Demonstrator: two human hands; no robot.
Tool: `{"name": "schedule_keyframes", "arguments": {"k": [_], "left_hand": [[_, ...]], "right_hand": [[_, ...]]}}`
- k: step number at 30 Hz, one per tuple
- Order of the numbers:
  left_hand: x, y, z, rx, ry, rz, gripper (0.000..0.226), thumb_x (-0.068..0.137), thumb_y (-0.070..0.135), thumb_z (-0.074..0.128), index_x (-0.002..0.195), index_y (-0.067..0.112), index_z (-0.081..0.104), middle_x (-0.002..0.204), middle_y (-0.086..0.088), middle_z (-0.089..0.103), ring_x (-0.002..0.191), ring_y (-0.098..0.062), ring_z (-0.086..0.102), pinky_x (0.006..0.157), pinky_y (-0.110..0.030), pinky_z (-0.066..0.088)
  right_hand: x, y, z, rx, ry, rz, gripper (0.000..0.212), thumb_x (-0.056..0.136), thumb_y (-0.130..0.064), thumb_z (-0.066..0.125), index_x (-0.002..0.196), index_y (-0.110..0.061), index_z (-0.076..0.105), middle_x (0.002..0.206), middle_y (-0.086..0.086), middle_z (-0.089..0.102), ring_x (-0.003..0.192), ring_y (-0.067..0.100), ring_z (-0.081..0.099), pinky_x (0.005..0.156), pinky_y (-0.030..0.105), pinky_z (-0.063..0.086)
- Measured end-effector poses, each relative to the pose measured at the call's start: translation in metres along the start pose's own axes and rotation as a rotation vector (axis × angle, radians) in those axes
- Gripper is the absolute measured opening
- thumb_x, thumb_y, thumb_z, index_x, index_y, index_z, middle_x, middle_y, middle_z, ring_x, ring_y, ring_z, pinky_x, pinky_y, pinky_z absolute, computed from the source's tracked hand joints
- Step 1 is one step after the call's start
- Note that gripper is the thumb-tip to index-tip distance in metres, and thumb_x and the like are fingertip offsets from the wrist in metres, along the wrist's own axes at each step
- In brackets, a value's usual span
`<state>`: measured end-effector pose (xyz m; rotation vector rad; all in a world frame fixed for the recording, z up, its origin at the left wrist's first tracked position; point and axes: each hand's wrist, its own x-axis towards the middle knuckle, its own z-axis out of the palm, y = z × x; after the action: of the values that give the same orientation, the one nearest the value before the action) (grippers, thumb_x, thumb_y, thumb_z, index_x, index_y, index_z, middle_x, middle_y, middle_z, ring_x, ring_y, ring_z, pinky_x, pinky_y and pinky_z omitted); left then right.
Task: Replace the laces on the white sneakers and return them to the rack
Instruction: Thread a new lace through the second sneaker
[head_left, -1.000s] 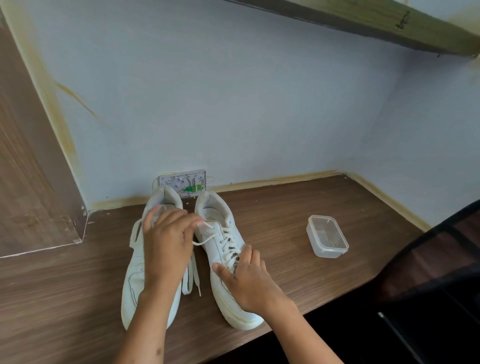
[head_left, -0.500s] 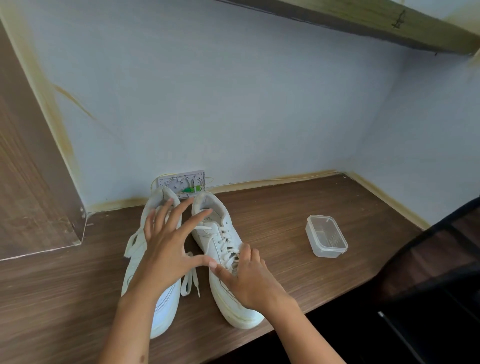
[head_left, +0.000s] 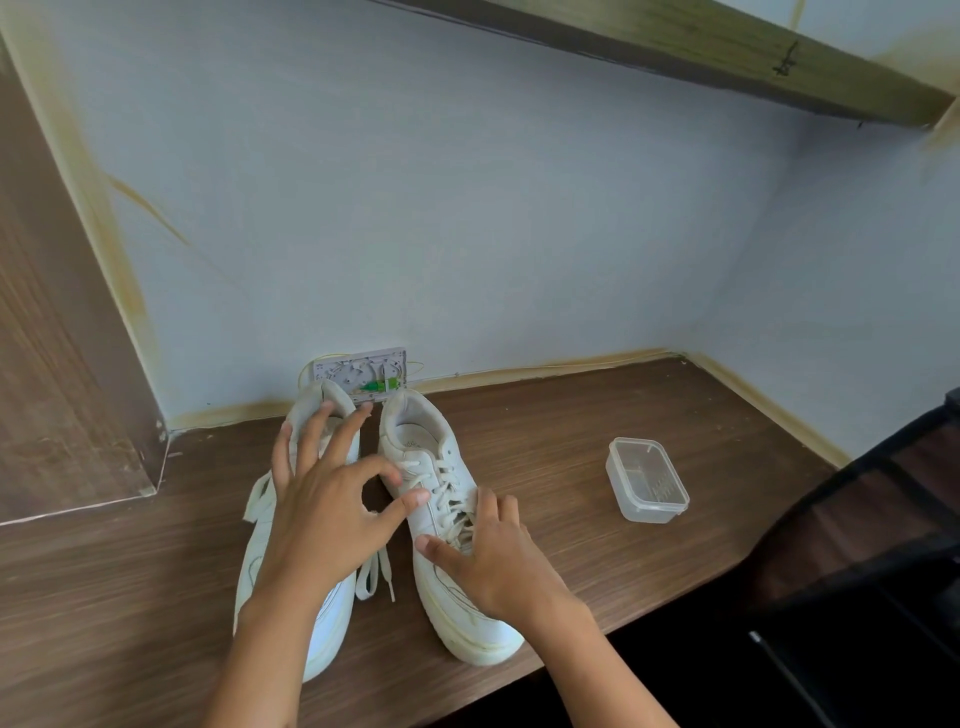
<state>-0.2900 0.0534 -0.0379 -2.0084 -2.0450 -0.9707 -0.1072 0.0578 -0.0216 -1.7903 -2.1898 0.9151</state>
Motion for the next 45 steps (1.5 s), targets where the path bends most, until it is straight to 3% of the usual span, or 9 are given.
{"name": "schedule_keyframes", "arguments": {"k": [5,9,12,18,27,31,34,40,45], "left_hand": [[-0.001,0.004,0.003,-0.203,-0.082,-0.017,0.039,0.072,0.075,0.042,0.059,0.047,0.065,0.151,0.015,0.037,0.148,-0.013,0.003,0.115,-0.032,-0.016],[0.004,0.02,-0.011,-0.608,-0.148,-0.111,0.035,0.074,0.076,0.045,0.088,0.056,0.071,0.149,0.035,0.024,0.143,0.007,-0.006,0.117,-0.038,-0.002],[0.006,0.027,-0.018,-0.784,-0.21,-0.144,0.021,0.083,0.067,0.057,0.099,0.059,0.067,0.15,0.035,0.023,0.141,0.012,-0.002,0.117,-0.035,0.003],[0.008,0.025,-0.021,-0.973,-0.161,-0.145,0.034,0.082,0.059,0.054,0.106,0.043,0.073,0.15,0.031,0.03,0.143,0.008,0.01,0.119,-0.043,0.013],[0.008,0.018,-0.027,-0.94,0.263,-0.236,0.014,0.085,0.047,0.061,0.091,0.041,0.072,0.106,0.015,0.07,0.11,-0.004,0.06,0.1,-0.029,0.044],[0.009,0.03,-0.023,-0.672,-0.02,0.133,0.034,0.086,0.048,0.061,0.116,0.032,0.068,0.121,0.021,0.063,0.124,-0.008,0.052,0.105,-0.029,0.035],[0.009,0.024,-0.016,-0.581,-0.05,0.194,0.025,0.086,0.05,0.06,0.1,0.035,0.074,0.108,0.023,0.066,0.116,-0.009,0.055,0.1,-0.04,0.039],[0.003,0.011,-0.04,-0.888,-0.231,-0.084,0.016,0.082,0.039,0.071,0.072,0.028,0.077,0.081,0.003,0.073,0.086,-0.008,0.067,0.081,-0.009,0.044],[0.0,-0.008,-0.049,-0.965,-0.389,-0.218,0.025,0.077,0.038,0.076,0.067,0.015,0.078,0.058,-0.004,0.064,0.055,-0.005,0.056,0.056,-0.011,0.041]], "right_hand": [[-0.001,-0.004,-0.001,0.005,0.12,-0.076,0.075,0.088,-0.056,0.06,0.145,-0.019,0.026,0.139,-0.002,0.027,0.129,0.02,0.031,0.107,0.031,0.034],[0.0,-0.011,-0.01,0.191,0.241,-0.209,0.022,0.087,-0.033,0.069,0.108,-0.03,0.061,0.123,-0.011,0.04,0.117,0.01,0.031,0.094,0.014,0.033],[-0.002,-0.017,-0.015,0.47,0.116,-0.227,0.012,0.079,-0.028,0.077,0.081,-0.037,0.07,0.114,-0.013,0.049,0.118,0.01,0.04,0.095,0.018,0.036],[-0.009,-0.026,-0.027,0.844,-0.165,-0.336,0.014,0.093,-0.016,0.063,0.098,-0.009,0.073,0.09,-0.013,0.068,0.077,-0.007,0.056,0.072,0.013,0.04],[0.004,0.004,-0.048,0.59,0.075,-0.337,0.029,0.101,-0.032,0.049,0.09,-0.013,0.069,0.06,-0.014,0.05,0.058,0.002,0.043,0.061,0.017,0.037],[0.004,-0.002,-0.04,0.514,-0.016,-0.481,0.036,0.097,-0.048,0.05,0.089,-0.018,0.067,0.067,0.015,0.047,0.061,0.029,0.04,0.06,0.044,0.033],[0.005,-0.003,-0.04,0.492,-0.055,-0.499,0.045,0.092,-0.06,0.05,0.087,-0.019,0.067,0.076,0.03,0.052,0.065,0.039,0.047,0.063,0.053,0.038],[0.007,0.014,-0.055,0.43,0.0,-0.461,0.025,0.095,-0.036,0.059,0.088,-0.014,0.07,0.06,0.003,0.042,0.053,0.006,0.033,0.053,0.019,0.029],[0.015,0.035,-0.057,0.144,0.139,-0.338,0.018,0.097,-0.022,0.059,0.082,-0.016,0.067,0.067,-0.017,0.059,0.059,-0.001,0.046,0.06,0.014,0.037]]}}
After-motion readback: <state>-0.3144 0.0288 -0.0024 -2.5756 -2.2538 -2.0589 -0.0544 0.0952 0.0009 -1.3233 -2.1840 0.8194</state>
